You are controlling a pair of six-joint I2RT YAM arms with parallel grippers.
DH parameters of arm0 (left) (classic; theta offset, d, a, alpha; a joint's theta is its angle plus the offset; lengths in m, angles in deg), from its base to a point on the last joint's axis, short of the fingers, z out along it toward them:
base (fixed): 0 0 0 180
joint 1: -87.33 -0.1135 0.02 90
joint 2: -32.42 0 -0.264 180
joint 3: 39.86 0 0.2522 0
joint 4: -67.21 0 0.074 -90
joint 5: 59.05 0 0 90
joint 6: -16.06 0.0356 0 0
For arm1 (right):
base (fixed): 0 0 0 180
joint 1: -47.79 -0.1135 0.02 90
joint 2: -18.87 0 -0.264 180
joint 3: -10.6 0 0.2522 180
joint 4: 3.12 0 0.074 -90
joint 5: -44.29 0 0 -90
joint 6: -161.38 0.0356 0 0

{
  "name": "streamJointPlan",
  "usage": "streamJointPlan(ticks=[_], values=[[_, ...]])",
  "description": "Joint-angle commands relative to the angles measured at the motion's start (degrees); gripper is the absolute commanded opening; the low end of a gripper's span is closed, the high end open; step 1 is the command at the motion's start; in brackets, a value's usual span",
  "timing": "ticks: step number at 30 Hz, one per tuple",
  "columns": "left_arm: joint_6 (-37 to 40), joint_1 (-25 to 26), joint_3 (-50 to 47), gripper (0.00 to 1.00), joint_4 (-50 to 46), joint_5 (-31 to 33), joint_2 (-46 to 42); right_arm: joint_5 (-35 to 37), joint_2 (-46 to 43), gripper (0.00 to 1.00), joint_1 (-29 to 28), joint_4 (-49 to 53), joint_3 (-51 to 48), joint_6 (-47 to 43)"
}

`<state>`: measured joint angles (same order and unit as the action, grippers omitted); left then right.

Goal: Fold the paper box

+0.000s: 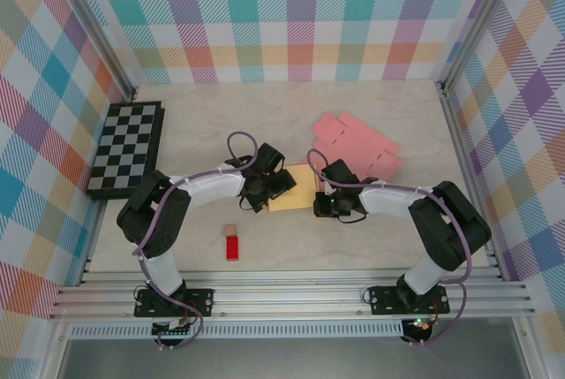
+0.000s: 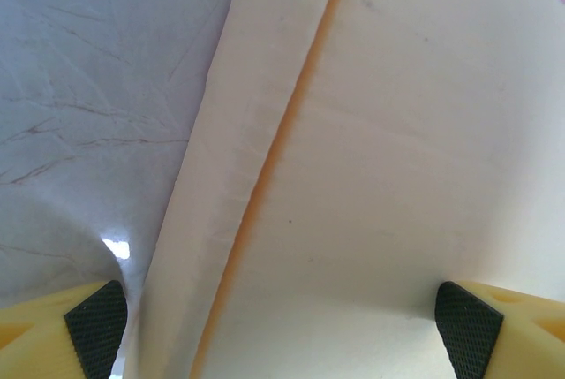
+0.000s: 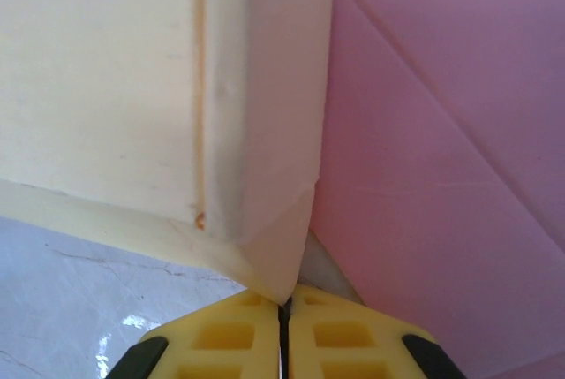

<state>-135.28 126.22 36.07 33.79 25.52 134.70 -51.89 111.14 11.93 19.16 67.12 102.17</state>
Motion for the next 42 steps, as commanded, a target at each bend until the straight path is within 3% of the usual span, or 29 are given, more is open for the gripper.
streamJointPlan(ticks=[1,8,14,18,23,27,34,42], values=[[0.3,0.2,-1.7,0.92,-4.9,-0.7,3.5,1.0,2.1,0.07,0.2,-19.1,-1.2,5.7],[0.3,0.6,-2.3,0.92,-3.7,-2.0,4.1,3.2,5.7,0.08,0.1,-32.6,-2.4,14.7],[0.3,0.6,-2.5,0.92,-3.4,-2.2,4.9,11.6,6.2,0.1,0.3,-17.8,2.7,20.4],[0.4,0.5,-2.6,0.92,-3.1,-2.4,4.9,10.9,7.0,0.12,1.4,-17.0,2.3,24.0],[0.4,0.5,-2.9,0.92,-2.3,-2.9,5.2,2.0,11.8,0.15,3.8,-26.1,4.1,25.5],[0.2,0.5,-3.1,0.91,-1.4,-4.1,5.9,0.7,13.5,0.14,3.8,-30.4,6.5,27.8],[0.3,0.7,-2.7,0.91,-0.8,-4.9,6.7,-0.8,15.5,0.11,3.1,-23.3,14.3,29.8],[0.5,0.3,-1.6,0.92,-1.7,-4.8,7.0,-2.0,12.6,0.13,2.7,-17.9,13.7,27.9]])
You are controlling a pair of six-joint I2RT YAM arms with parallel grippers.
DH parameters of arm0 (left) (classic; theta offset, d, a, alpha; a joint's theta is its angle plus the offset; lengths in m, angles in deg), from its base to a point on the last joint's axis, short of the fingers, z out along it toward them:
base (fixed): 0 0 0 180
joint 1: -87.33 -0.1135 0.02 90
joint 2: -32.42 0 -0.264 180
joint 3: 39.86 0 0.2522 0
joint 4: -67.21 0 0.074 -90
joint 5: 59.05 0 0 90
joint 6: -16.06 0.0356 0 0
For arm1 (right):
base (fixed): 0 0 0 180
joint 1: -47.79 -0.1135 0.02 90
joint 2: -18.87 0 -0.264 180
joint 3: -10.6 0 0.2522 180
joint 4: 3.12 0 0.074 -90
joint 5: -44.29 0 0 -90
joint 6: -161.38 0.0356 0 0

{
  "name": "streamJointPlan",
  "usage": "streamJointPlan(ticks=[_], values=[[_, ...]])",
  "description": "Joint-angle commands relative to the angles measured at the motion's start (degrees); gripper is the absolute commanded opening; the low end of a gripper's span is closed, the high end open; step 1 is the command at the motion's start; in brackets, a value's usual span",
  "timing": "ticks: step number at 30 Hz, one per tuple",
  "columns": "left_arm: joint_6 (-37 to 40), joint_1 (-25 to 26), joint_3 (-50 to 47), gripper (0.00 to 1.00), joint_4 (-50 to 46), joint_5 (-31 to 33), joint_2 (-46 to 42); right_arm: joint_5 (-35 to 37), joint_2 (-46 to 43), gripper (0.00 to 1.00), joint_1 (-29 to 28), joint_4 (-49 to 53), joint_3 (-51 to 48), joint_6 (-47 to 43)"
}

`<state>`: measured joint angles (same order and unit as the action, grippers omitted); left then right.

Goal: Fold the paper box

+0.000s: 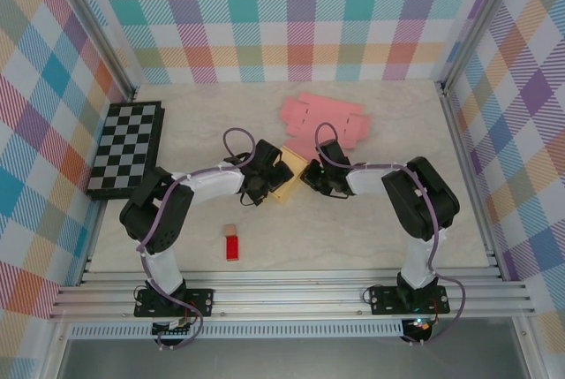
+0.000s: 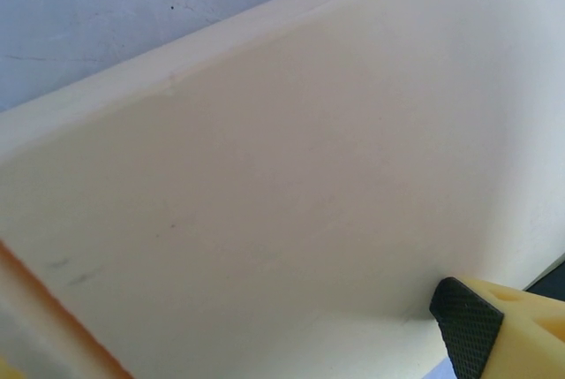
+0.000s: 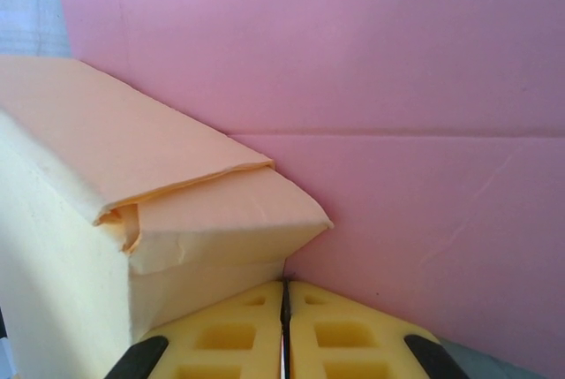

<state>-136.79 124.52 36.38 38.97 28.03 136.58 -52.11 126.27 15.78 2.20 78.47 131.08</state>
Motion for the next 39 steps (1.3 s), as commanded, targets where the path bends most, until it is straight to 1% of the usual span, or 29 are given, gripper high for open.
streamJointPlan(ticks=[1,11,17,20,24,26,28,30,31,34,36,39], values=[[2.1,1.9,-1.8,0.92,-7.1,-7.1,4.8,-1.0,-3.5,0.14,-1.1,0.8,2.0,-2.0],[3.6,0.3,0.7,0.95,-10.4,-5.0,0.1,0.4,-8.9,0.17,1.6,12.4,1.2,-9.9],[7.2,-0.6,3.5,0.96,-13.3,-2.7,-5.3,1.0,-13.2,0.17,2.9,17.4,1.0,-14.2],[10.6,-1.1,5.2,0.96,-14.1,-2.2,-8.3,-0.8,-14.5,0.17,4.4,19.5,1.5,-17.2],[20.5,-2.6,8.0,0.96,-13.3,-1.9,-11.3,-3.0,-14.8,0.16,6.4,22.4,2.9,-21.5],[27.2,-4.8,11.2,0.95,-14.3,-3.7,-9.7,-3.9,-14.5,0.15,7.5,22.4,3.0,-22.1],[34.9,-7.2,14.2,0.95,-13.5,-7.6,-7.1,-5.9,-13.6,0.14,8.3,21.1,3.0,-22.5],[39.7,-9.2,16.7,0.95,-12.2,-10.4,-3.9,-6.8,-12.1,0.13,8.4,21.0,4.2,-23.1],[41.7,-10.2,17.9,0.94,-11.2,-13.3,-1.8,-7.1,-11.3,0.13,8.3,20.9,4.9,-23.2],[45.0,-11.9,22.5,0.88,-10.7,-19.8,5.3,-7.4,-9.3,0.12,8.3,20.4,6.0,-23.1],[46.7,-11.9,25.2,0.86,-11.1,-21.4,9.5,-7.6,-8.1,0.12,8.4,19.8,6.3,-22.8],[48.2,-11.9,27.8,0.86,-10.3,-23.0,13.8,-8.0,-6.1,0.12,8.5,19.0,6.3,-22.5]])
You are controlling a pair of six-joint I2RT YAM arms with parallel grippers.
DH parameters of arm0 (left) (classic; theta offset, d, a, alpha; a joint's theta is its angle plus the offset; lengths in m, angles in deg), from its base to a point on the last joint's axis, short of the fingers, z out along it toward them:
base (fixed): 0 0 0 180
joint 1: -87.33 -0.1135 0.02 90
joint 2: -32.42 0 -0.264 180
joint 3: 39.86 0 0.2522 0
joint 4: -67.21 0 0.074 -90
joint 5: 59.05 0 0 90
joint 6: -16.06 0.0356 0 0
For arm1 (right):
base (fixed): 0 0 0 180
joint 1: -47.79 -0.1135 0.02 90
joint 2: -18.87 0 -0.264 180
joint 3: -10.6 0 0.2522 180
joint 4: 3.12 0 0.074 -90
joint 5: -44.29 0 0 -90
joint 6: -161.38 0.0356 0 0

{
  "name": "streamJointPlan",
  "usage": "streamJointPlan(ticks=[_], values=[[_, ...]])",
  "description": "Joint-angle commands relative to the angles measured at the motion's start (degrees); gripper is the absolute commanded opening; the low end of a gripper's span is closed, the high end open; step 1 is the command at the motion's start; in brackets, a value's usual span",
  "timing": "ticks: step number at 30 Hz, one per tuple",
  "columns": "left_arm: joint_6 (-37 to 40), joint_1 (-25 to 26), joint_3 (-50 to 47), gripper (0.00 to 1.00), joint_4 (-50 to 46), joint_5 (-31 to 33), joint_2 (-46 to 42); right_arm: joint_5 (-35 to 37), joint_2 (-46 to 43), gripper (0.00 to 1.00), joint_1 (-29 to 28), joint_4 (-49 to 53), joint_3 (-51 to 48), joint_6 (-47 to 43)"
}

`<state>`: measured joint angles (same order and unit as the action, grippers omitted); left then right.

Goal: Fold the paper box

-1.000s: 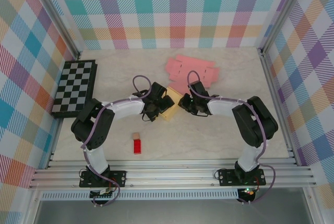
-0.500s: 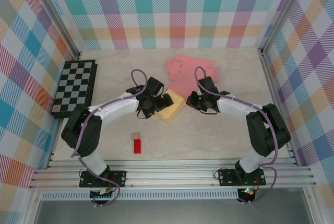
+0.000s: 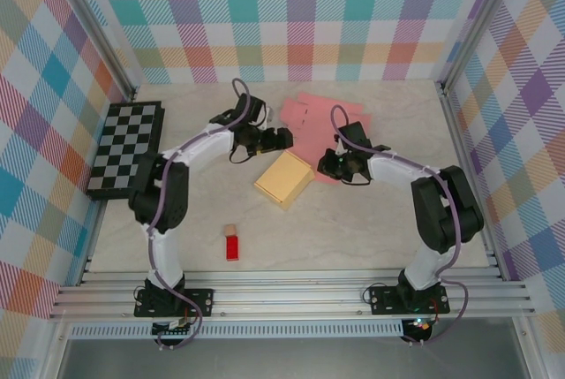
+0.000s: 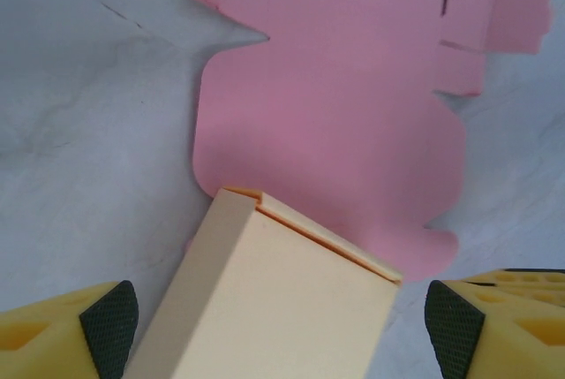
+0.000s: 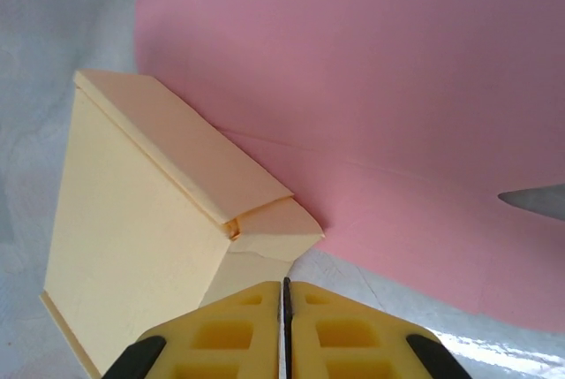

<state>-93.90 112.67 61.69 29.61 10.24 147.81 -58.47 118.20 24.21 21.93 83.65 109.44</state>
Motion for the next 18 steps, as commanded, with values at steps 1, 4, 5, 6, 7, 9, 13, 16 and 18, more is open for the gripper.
streamJointPlan(ticks=[1,4,5,6,7,9,13,16,18], values=[[5.7,0.0,3.2,0.85,-1.1,-5.3,3.5,-1.8,2.3,0.12,0.1,-1.0,1.1,-0.9],[5.6,0.0,4.1,0.84,0.1,-7.1,5.7,-2.7,3.6,0.1,0.2,-1.7,1.0,-0.8],[5.0,0.0,4.2,0.84,0.5,-7.9,6.1,-3.1,4.1,0.1,0.3,-1.9,1.1,-0.9],[4.4,0.1,4.2,0.83,0.9,-8.6,6.5,-3.6,4.5,0.09,0.2,-2.2,1.0,-0.9],[4.0,0.2,3.8,0.82,1.1,-9.0,6.7,-3.9,4.8,0.09,0.3,-2.6,0.9,-0.7],[3.3,0.5,3.0,0.82,1.8,-9.3,7.0,-4.8,5.5,0.09,0.3,-4.2,0.4,0.0],[1.8,1.5,1.4,0.8,4.0,-11.2,7.2,-6.8,6.9,0.09,0.2,-8.2,0.1,0.0],[1.7,2.9,1.6,0.79,4.4,-12.7,7.9,-8.1,8.1,0.09,0.3,-11.2,0.5,-2.2],[1.7,3.8,2.4,0.79,3.9,-13.0,8.8,-8.8,8.9,0.08,0.3,-11.7,1.4,-3.6]])
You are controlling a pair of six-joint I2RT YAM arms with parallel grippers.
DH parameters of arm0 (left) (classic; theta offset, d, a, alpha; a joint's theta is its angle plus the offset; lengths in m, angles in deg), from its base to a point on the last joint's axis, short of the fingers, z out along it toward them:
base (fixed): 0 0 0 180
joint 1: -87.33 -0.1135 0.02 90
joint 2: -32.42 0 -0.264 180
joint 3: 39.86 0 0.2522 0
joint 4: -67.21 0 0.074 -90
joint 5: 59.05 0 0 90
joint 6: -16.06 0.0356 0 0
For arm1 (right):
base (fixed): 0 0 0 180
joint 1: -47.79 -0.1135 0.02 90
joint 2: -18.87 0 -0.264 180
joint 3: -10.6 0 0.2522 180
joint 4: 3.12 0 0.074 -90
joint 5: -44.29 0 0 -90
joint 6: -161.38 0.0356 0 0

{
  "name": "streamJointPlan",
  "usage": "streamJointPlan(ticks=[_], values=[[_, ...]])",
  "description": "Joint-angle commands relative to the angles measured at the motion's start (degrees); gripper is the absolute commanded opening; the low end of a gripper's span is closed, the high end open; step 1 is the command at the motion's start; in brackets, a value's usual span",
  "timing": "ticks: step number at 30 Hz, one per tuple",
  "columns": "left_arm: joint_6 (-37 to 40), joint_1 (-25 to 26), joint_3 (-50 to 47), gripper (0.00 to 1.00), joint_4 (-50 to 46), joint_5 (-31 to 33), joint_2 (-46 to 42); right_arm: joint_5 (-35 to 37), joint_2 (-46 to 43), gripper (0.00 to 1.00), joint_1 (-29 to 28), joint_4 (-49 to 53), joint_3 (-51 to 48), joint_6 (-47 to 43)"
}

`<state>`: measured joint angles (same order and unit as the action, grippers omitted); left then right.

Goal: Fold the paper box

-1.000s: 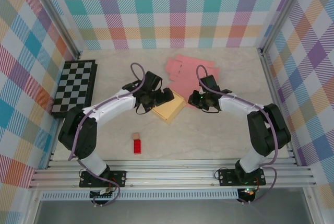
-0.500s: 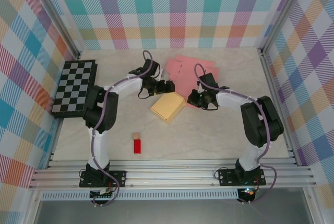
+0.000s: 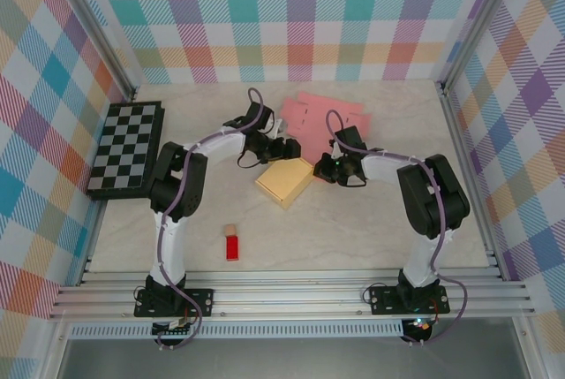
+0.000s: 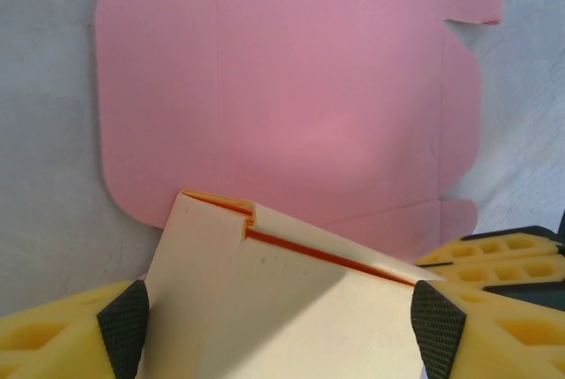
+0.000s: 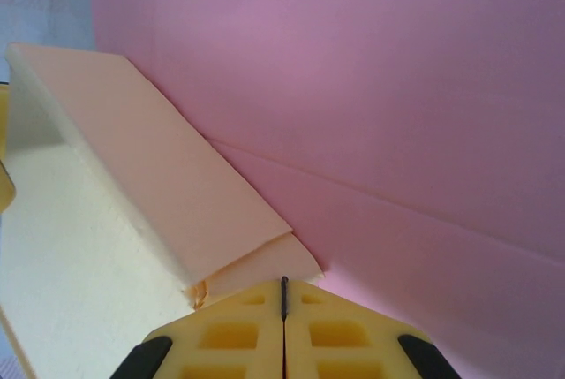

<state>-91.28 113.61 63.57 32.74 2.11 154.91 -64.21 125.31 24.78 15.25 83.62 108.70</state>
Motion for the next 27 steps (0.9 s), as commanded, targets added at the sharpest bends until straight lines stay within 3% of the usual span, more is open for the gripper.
streamJointPlan(ticks=[1,6,11,18,22,27], values=[[-1.0,3.3,0.8,0.78,0.6,-5.3,2.2,-3.7,2.1,0.08,-0.3,-6.1,1.5,-3.4],[-3.9,5.9,0.7,0.76,3.7,-9.7,4.3,-10.1,2.2,0.07,-0.4,-16.8,-1.1,-5.5],[-9.7,8.7,-0.4,0.75,9.6,-13.1,3.7,-14.3,0.3,0.07,-0.6,-28.1,-3.8,-0.8],[-14.7,10.3,-1.6,0.75,10.8,-10.1,0.5,-8.1,-0.6,0.06,-3.4,-22.5,-1.3,1.8],[-14.2,8.3,-3.8,0.75,7.4,-7.2,-1.6,-1.6,-3.1,0.06,-2.8,-14.2,-2.7,1.6],[-14.3,5.7,-7.5,0.77,2.3,-2.9,-6.5,1.2,-7.0,0.06,-2.1,-4.1,-3.4,-1.8]])
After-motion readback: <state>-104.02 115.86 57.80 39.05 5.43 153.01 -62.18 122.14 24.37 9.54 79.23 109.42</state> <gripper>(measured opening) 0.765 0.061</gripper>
